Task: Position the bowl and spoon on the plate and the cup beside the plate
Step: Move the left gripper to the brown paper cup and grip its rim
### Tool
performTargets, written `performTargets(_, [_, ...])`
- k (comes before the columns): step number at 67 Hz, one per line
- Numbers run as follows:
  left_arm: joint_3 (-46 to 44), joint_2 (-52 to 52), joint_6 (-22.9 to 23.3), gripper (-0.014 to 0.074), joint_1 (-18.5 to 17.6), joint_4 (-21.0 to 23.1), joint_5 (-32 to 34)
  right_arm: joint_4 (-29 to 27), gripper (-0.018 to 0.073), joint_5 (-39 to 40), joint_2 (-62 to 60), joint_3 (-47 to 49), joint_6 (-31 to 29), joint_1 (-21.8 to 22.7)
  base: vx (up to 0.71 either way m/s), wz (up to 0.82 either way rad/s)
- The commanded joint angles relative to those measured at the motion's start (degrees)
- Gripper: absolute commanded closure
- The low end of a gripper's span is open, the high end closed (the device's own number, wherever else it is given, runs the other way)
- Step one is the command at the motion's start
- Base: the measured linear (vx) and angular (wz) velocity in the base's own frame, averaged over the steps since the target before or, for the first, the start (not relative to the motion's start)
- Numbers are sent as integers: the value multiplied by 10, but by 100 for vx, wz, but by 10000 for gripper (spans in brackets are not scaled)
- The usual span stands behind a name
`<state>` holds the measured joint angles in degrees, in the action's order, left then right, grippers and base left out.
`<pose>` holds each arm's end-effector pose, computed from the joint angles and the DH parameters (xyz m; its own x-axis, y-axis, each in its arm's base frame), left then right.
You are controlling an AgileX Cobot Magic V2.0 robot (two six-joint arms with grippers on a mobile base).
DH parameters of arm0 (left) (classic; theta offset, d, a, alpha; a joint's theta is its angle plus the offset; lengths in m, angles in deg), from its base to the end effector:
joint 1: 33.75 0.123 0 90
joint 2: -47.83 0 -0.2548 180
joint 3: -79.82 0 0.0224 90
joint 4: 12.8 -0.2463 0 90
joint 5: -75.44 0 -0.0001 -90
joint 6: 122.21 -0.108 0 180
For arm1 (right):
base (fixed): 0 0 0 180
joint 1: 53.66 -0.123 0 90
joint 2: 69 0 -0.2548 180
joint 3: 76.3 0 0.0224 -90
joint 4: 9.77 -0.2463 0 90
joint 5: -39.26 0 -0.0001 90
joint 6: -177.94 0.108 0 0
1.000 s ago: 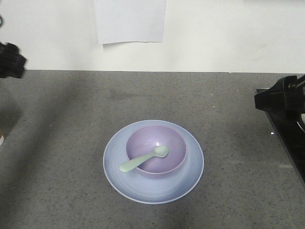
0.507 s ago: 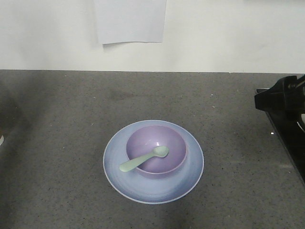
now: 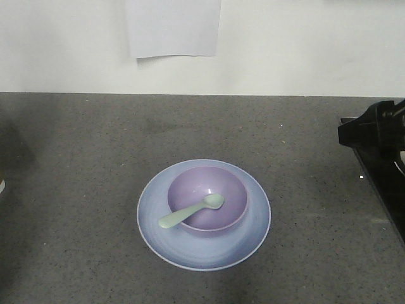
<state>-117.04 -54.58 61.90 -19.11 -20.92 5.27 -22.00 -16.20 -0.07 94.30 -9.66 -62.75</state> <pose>0.3281 0.1005 0.3158 -0.8733 -0.2521 -0.4168 -0.3242 0.9394 0.1112 0.2168 0.0538 0.3597 -0.6727 -0.1180 -0.7305 -0.2882 0.9510 0.1118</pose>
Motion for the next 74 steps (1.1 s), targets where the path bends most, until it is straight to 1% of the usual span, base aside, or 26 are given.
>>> performTargets(1, [-17, 7, 4, 62, 2, 1, 27, -7, 21, 30, -8, 16, -1, 3, 0, 0])
performTargets(22, [-17, -51, 4, 62, 2, 4, 32, -8, 21, 31, -8, 16, -1, 3, 0, 0])
performTargets(30, [-17, -66, 4, 89, 2, 6, 33, -8, 21, 32, -8, 16, -1, 3, 0, 0])
performTargets(37, [-17, -70, 4, 161, 2, 11, 34, -8, 21, 32, -8, 16, -1, 3, 0, 0])
performTargets(42, [-17, -70, 4, 255, 2, 13, 39, -8, 21, 34, -8, 16, -1, 3, 0, 0])
performTargets(47, [-17, -69, 4, 368, 2, 14, 39, -9, 21, 35, -8, 16, -1, 3, 0, 0])
performTargets(50, [-17, -69, 4, 446, 2, 14, 39, -9, 21, 35, -8, 16, -1, 3, 0, 0])
performTargets(51, [-17, -69, 4, 485, 2, 14, 39, -9, 21, 35, -8, 16, -1, 3, 0, 0])
performTargets(53, [-17, -68, 4, 524, 2, 14, 39, -9, 21, 35, -8, 16, -1, 3, 0, 0])
performTargets(55, [-17, -66, 4, 589, 2, 15, 39, -9, 21, 35, -8, 16, -1, 3, 0, 0])
performTargets(56, [-17, -66, 4, 605, 2, 15, 39, -9, 21, 35, -8, 16, -1, 3, 0, 0])
performTargets(63, [-17, -53, 0, 605, 1, 22, 38, -9, 21, 35, -8, 16, -1, 3, 0, 0])
performTargets(70, [-17, -35, -11, 604, 1, 58, 36, -9, 21, 35, -8, 16, -1, 3, 0, 0])
performTargets(74, [-17, -19, -26, 604, -1, 87, 32, -9, 21, 34, -8, 16, -1, 3, 0, 0])
